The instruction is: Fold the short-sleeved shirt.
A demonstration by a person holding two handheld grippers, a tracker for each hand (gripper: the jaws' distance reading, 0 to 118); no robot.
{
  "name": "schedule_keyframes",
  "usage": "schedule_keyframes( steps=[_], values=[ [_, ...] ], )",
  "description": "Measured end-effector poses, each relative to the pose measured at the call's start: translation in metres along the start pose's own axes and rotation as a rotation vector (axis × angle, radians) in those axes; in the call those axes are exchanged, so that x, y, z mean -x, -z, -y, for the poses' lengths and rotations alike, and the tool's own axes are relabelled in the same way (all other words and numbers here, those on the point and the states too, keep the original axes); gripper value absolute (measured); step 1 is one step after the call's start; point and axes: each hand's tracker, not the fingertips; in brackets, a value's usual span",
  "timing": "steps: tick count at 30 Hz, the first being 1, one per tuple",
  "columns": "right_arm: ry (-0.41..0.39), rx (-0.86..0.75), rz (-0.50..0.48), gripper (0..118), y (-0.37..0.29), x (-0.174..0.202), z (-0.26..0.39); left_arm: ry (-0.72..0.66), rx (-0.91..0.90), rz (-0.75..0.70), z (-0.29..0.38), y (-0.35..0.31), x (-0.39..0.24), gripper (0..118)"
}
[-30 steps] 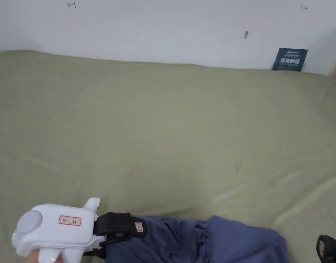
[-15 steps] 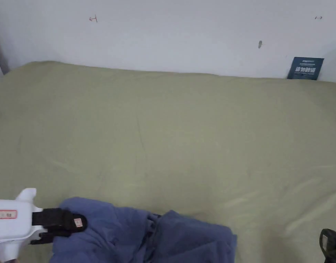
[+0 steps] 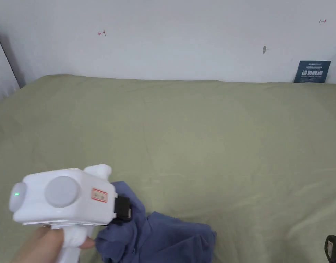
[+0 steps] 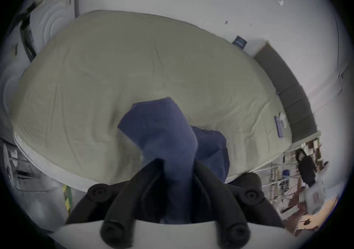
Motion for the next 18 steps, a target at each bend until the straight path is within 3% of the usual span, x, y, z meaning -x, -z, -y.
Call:
schedule_keyframes(
  steps=[3,4,5,7,8,14,16,17,18],
  values=[
    [0.015,0.007,0.017,0,-0.003,-0.012,0.003,0.056,0.058,-0.038,0.004,0.034,-0.039,9],
    [0.022,0.008,0.026,0,-0.004,-0.016,0.004,0.068,0.09,-0.04,0.008,0.046,-0.051,16],
    [0.03,0.01,0.033,0,-0.005,-0.021,0.004,0.067,0.091,-0.04,0.015,0.057,-0.068,35],
    [0.05,0.013,0.059,0,-0.007,-0.029,0.006,0.119,0.084,-0.039,0.025,0.083,-0.087,105],
    [0.062,0.018,0.067,0,-0.008,-0.033,0.007,0.132,0.088,-0.03,0.029,0.097,-0.095,112],
    [0.082,0.032,0.101,0,-0.011,-0.048,0.009,0.1,0.028,0.096,0.026,0.08,-0.089,110],
    [0.081,0.042,0.1,0,-0.007,-0.047,0.009,0.067,-0.029,0.151,0.024,0.06,-0.066,102],
    [0.083,0.044,0.095,0,-0.005,-0.046,0.01,0.056,-0.056,0.181,0.023,0.047,-0.058,83],
    [0.084,0.046,0.089,0,-0.003,-0.044,0.011,0.044,-0.07,0.202,0.023,0.042,-0.047,43]
  ],
)
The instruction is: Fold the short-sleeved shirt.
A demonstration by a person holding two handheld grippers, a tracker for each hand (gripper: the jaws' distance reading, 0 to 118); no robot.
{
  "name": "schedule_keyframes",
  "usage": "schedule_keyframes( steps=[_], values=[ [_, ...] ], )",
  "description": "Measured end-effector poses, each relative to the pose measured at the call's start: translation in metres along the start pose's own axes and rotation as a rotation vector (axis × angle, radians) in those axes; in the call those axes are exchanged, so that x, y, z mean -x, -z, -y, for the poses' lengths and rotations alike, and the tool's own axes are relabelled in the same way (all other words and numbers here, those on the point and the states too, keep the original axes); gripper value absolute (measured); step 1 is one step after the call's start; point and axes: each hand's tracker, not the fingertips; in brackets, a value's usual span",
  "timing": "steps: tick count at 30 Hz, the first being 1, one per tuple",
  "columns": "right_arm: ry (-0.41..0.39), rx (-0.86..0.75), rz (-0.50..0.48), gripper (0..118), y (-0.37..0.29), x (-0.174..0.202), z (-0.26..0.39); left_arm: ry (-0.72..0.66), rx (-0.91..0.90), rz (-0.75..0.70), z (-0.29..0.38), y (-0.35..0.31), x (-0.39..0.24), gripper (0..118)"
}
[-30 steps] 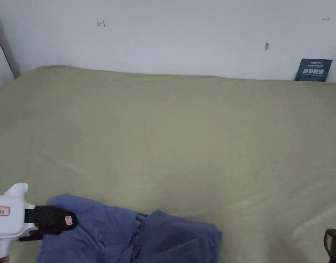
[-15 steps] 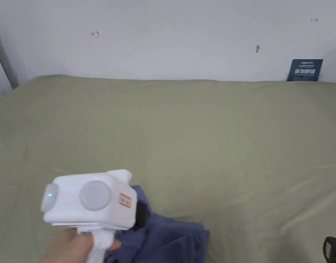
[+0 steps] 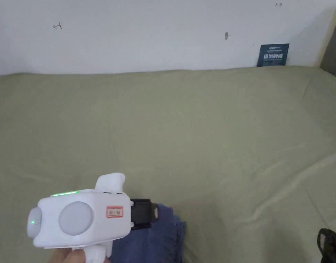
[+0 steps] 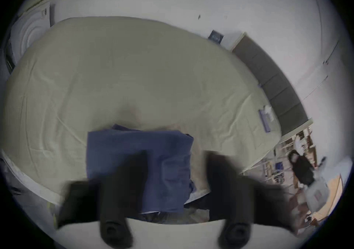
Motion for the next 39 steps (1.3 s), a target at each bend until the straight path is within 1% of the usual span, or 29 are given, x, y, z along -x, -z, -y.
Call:
schedule_keyframes(
  steps=[1,2,3,4,6,7,8,9,12,13,14,15,16,18,20,21,22,23,25,27,28,30,31,33,35,36,37,38,39],
  values=[
    [-0.002,0.006,-0.006,0,0.002,0.003,0.001,-0.008,0.014,0.046,0.001,0.001,0.012,0],
    [-0.004,0.011,-0.015,0,0.004,0.006,0.001,-0.061,0.004,0.057,0.004,0.001,0.027,0],
    [-0.006,0.015,-0.023,0,0.005,0.01,0.002,-0.082,0.027,0.077,0.002,0.004,0.034,0],
    [-0.007,0.019,-0.033,0,0.006,0.014,0.002,-0.092,0.058,0.133,0.005,0.009,0.045,0],
    [-0.015,0.03,-0.05,0,0.008,0.021,0.004,-0.16,0.118,0.299,0.017,0.029,0.064,0],
    [-0.021,0.036,-0.055,0,0.01,0.025,0.005,-0.198,0.152,0.379,0.025,0.043,0.063,0],
    [-0.027,0.046,-0.058,0,0.012,0.028,0.007,-0.218,0.197,0.421,0.033,0.061,0.065,0],
    [-0.029,0.059,-0.066,0,0.014,0.03,0.008,-0.222,0.222,0.427,0.043,0.079,0.066,0],
    [-0.019,0.089,-0.092,0,0.017,0.036,0.01,-0.167,0.28,0.341,0.068,0.127,0.064,0],
    [-0.012,0.104,-0.111,0,0.018,0.037,0.01,-0.18,0.28,0.396,0.073,0.135,0.069,0],
    [-0.003,0.129,-0.138,0,0.02,0.039,0.011,-0.237,0.251,0.497,0.074,0.135,0.072,0],
    [-0.002,0.146,-0.158,0,0.023,0.041,0.011,-0.233,0.256,0.448,0.069,0.128,0.069,0],
    [0.001,0.168,-0.198,0,0.026,0.044,0.012,-0.208,0.261,0.442,0.066,0.123,0.067,0],
    [0.017,0.225,-0.315,0,0.037,0.056,0.012,-0.158,0.266,0.442,0.06,0.106,0.067,0],
    [0.083,0.288,-0.497,0,0.052,0.075,0.01,-0.156,0.222,0.445,0.047,0.077,0.072,0],
    [0.117,0.32,-0.568,0,0.061,0.086,0.01,-0.165,0.206,0.439,0.043,0.061,0.077,0],
    [0.164,0.357,-0.623,0,0.074,0.098,0.01,-0.169,0.171,0.446,0.04,0.044,0.086,0],
    [0.177,0.411,-0.691,0,0.089,0.113,0.011,-0.169,0.142,0.435,0.034,0.027,0.097,0],
    [0.194,0.479,-0.793,0,0.116,0.141,0.017,-0.162,0.092,0.364,0.03,-0.004,0.116,0],
    [0.233,0.54,-0.864,0,0.141,0.166,0.023,-0.175,0.08,0.313,0.025,-0.021,0.137,0],
    [0.259,0.588,-0.93,0,0.155,0.177,0.028,-0.183,0.069,0.292,0.025,-0.027,0.147,0],
    [0.31,0.646,-0.982,0,0.178,0.192,0.038,-0.195,0.063,0.254,0.024,-0.032,0.163,0],
    [0.358,0.686,-1.027,0,0.19,0.195,0.044,-0.205,0.069,0.241,0.022,-0.029,0.172,0],
    [0.465,0.747,-1.061,0,0.217,0.192,0.061,-0.221,0.076,0.231,0.022,-0.023,0.186,0],
    [0.559,0.812,-1.068,0,0.244,0.181,0.08,-0.242,0.099,0.239,0.02,-0.013,0.198,0],
    [0.583,0.829,-1.022,0,0.253,0.172,0.09,-0.258,0.116,0.242,0.02,-0.007,0.203,0],
    [0.639,0.861,-1.02,0,0.264,0.162,0.102,-0.275,0.146,0.255,0.019,-0.001,0.208,0],
    [0.723,0.888,-1.062,0,0.273,0.151,0.114,-0.282,0.185,0.288,0.018,0.006,0.214,0],
    [0.812,0.879,-1.122,0,0.277,0.144,0.119,-0.316,0.203,0.335,0.016,0.012,0.218,0]
  ],
)
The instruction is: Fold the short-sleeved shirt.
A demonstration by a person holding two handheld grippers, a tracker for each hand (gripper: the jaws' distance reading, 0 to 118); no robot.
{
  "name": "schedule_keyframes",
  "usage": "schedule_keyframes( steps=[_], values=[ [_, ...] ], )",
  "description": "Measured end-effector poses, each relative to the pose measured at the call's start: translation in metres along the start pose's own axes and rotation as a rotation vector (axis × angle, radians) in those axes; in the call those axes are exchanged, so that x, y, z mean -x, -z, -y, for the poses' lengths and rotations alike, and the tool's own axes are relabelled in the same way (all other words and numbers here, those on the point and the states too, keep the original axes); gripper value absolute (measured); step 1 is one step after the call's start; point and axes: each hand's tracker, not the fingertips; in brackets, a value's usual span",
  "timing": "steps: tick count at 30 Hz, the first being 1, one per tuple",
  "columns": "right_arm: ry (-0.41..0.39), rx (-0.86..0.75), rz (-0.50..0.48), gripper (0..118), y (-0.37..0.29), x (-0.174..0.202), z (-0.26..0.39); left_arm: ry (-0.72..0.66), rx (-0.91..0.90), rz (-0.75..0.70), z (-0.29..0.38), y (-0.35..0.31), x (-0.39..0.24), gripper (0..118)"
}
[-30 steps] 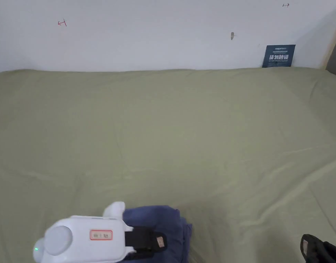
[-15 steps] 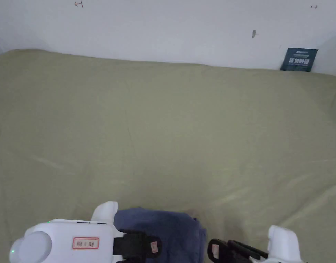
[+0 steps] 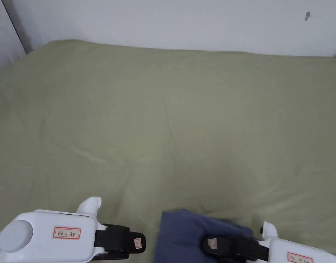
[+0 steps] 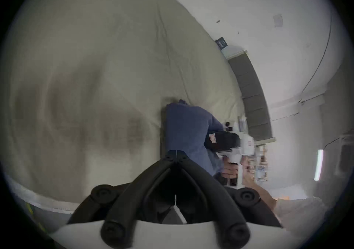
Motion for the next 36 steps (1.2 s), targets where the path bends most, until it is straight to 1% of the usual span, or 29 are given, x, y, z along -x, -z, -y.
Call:
schedule_keyframes(
  steps=[1,2,3,4,5,6,8,9,11,12,13,14,15,16,18,19,20,21,22,24,26,28,31,34,35,36],
  values=[
    [0.001,-0.006,-0.043,0,-0.003,0.003,0.003,-0.018,0.01,0.047,-0.001,0.003,0.004,0],
    [-0.012,-0.003,-0.016,0,-0.003,0.006,0.003,-0.025,-0.001,0.098,-0.003,0.007,0.007,4],
    [-0.021,0.006,-0.004,0,-0.002,0.007,0.002,-0.017,0.014,0.138,-0.005,0.012,0.008,22],
    [-0.038,0.019,0.001,0,-0.001,0.008,0.002,0.002,0.037,0.168,-0.007,0.017,0.008,78],
    [-0.04,0.023,0.003,0,0.0,0.009,0.002,0.006,0.053,0.182,-0.008,0.025,0.008,113],
    [-0.033,0.025,-0.003,0,-0.001,0.008,0.001,0.003,0.087,0.168,-0.01,0.037,0.008,118],
    [-0.02,0.027,-0.016,0,-0.002,0.007,0.001,-0.003,0.148,0.189,-0.013,0.06,0.012,118],
    [-0.023,0.026,-0.015,0,0.001,0.016,0.007,-0.018,0.164,0.214,-0.013,0.07,0.013,118],
    [-0.023,0.023,-0.009,0,0.003,0.021,0.01,-0.046,0.136,0.333,-0.017,0.084,0.014,115],
    [-0.023,0.024,-0.004,0,0.004,0.023,0.01,-0.071,0.13,0.339,-0.02,0.088,0.016,115],
    [-0.018,0.025,0.017,0,0.002,0.025,0.007,-0.072,0.135,0.314,-0.022,0.091,0.015,114],
    [-0.029,0.026,0.037,0,0.002,0.031,0.008,-0.04,0.135,0.298,-0.023,0.09,0.011,106],
    [-0.063,0.033,0.075,0,0.001,0.039,0.009,0.022,0.125,0.206,-0.024,0.087,0.008,76],
    [-0.093,0.027,0.119,0,-0.001,0.049,0.011,0.067,0.097,0.081,-0.024,0.083,0.005,24],
    [-0.147,0.038,0.159,0,-0.008,0.062,0.011,-0.053,0.128,0.221,-0.027,0.078,0.015,24],
    [-0.189,0.04,0.184,0,-0.012,0.074,0.015,-0.05,0.093,0.204,-0.027,0.069,0.015,24],
    [-0.244,0.046,0.203,0,-0.017,0.088,0.02,-0.014,0.077,0.195,-0.026,0.057,0.015,24],
    [-0.286,0.052,0.237,0,-0.022,0.099,0.026,-0.014,0.048,0.183,-0.028,0.045,0.017,24],
    [-0.326,0.054,0.25,0,-0.027,0.11,0.032,-0.024,0.047,0.184,-0.032,0.029,0.023,24],
    [-0.365,0.05,0.253,0,-0.036,0.126,0.04,-0.037,-0.007,0.147,-0.043,-0.012,0.04,24],
    [-0.384,0.034,0.262,0,-0.046,0.135,0.045,-0.018,-0.059,0.05,-0.058,-0.063,0.06,24],
    [-0.41,0.005,0.287,0,-0.051,0.143,0.048,-0.059,-0.093,-0.014,-0.072,-0.112,0.08,24],
    [-0.434,-0.031,0.291,0,-0.058,0.15,0.049,-0.057,-0.138,-0.122,-0.099,-0.168,0.112,24],
    [-0.437,-0.069,0.303,0,-0.063,0.149,0.044,-0.08,-0.148,-0.157,-0.132,-0.198,0.141,24],
    [-0.425,-0.099,0.333,0,-0.064,0.148,0.043,-0.078,-0.156,-0.161,-0.14,-0.205,0.147,24],
    [-0.419,-0.104,0.338,0,-0.066,0.146,0.041,-0.075,-0.153,-0.166,-0.148,-0.207,0.151,24]
  ],
)
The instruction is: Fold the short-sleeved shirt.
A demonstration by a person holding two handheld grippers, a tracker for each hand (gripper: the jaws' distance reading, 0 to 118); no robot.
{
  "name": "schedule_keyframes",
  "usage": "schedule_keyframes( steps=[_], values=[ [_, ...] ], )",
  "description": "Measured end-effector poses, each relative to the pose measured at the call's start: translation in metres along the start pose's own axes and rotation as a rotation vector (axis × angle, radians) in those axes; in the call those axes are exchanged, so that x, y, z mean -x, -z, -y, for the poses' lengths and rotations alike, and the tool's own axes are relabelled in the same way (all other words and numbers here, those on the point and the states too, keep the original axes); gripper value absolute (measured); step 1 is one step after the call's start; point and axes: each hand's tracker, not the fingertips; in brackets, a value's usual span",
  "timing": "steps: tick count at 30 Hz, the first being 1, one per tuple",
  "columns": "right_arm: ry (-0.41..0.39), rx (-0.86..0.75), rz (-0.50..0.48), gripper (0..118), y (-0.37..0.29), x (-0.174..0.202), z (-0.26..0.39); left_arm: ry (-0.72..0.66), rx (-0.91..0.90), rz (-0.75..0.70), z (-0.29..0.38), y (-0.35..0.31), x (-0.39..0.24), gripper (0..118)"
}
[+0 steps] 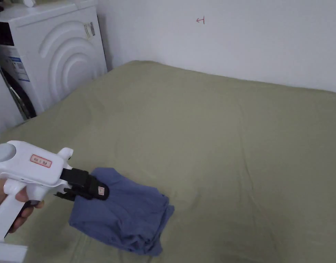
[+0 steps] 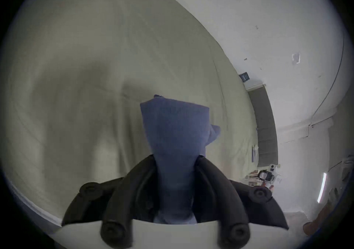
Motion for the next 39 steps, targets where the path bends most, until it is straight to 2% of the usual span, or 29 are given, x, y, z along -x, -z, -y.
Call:
schedule_keyframes(
  steps=[1,2,3,4,5,8,10,12,14,18,19,20,21,22,24,26,28,30,33,35,39],
  values=[
    [0.005,-0.005,0.005,0,-0.003,-0.004,0.0,-0.006,0.011,-0.008,-0.006,-0.001,0.002,26],
    [0.009,-0.009,0.011,0,-0.004,-0.006,0.0,-0.006,0.016,-0.01,-0.01,-0.002,0.004,34],
    [0.012,-0.01,0.017,0,-0.005,-0.007,-0.001,-0.001,0.032,-0.026,-0.013,-0.002,0.002,52],
    [0.015,-0.012,0.021,0,-0.005,-0.01,-0.002,0.018,0.028,-0.043,-0.015,-0.003,0.003,89],
    [0.018,-0.016,0.027,0,-0.005,-0.011,-0.002,0.056,0.013,-0.076,-0.018,-0.006,0.0,106],
    [0.014,-0.016,0.047,0,-0.008,-0.013,-0.004,0.083,-0.137,-0.179,-0.022,-0.028,-0.006,109],
    [0.006,-0.025,0.051,0,-0.015,-0.014,-0.006,0.049,-0.172,-0.183,-0.022,-0.045,-0.013,109],
    [0.008,-0.038,0.038,0,-0.021,-0.015,-0.006,0.097,-0.196,-0.211,-0.015,-0.062,-0.023,109],
    [-0.001,-0.057,0.037,0,-0.027,-0.012,-0.004,0.089,-0.21,-0.234,-0.006,-0.073,-0.039,109],
    [-0.062,-0.106,0.05,0,-0.047,0.003,-0.009,0.149,-0.227,-0.186,0.026,-0.068,-0.09,104],
    [-0.099,-0.148,0.087,0,-0.052,0.009,-0.011,0.2,-0.27,-0.198,0.036,-0.062,-0.11,94],
    [-0.135,-0.19,0.133,0,-0.058,0.018,-0.014,0.215,-0.303,-0.208,0.05,-0.054,-0.133,67],
    [-0.18,-0.233,0.194,0,-0.063,0.025,-0.017,0.233,-0.324,-0.169,0.061,-0.045,-0.152,21],
    [-0.238,-0.292,0.279,0,-0.068,0.035,-0.02,0.267,-0.355,-0.179,0.073,-0.033,-0.175,0],
    [-0.387,-0.403,0.446,0,-0.075,0.058,-0.024,0.365,-0.431,-0.246,0.097,-0.01,-0.221,0],
    [-0.543,-0.484,0.63,0,-0.075,0.079,-0.026,0.386,-0.492,-0.165,0.123,0.012,-0.264,0],
    [-0.675,-0.582,0.752,0,-0.075,0.096,-0.024,0.399,-0.587,-0.176,0.15,0.041,-0.309,0],
    [-0.728,-0.69,0.814,0,-0.075,0.109,-0.022,0.508,-0.74,-0.273,0.18,0.062,-0.356,0],
    [-0.732,-0.8,0.812,0,-0.08,0.12,-0.024,0.541,-0.878,-0.303,0.219,0.089,-0.414,0],
    [-0.734,-0.788,0.795,0,-0.086,0.126,-0.027,0.551,-0.928,-0.31,0.23,0.098,-0.438,0],
    [-0.76,-0.811,0.798,0,-0.096,0.137,-0.028,0.664,-0.912,-0.348,0.244,0.107,-0.473,0]
  ],
)
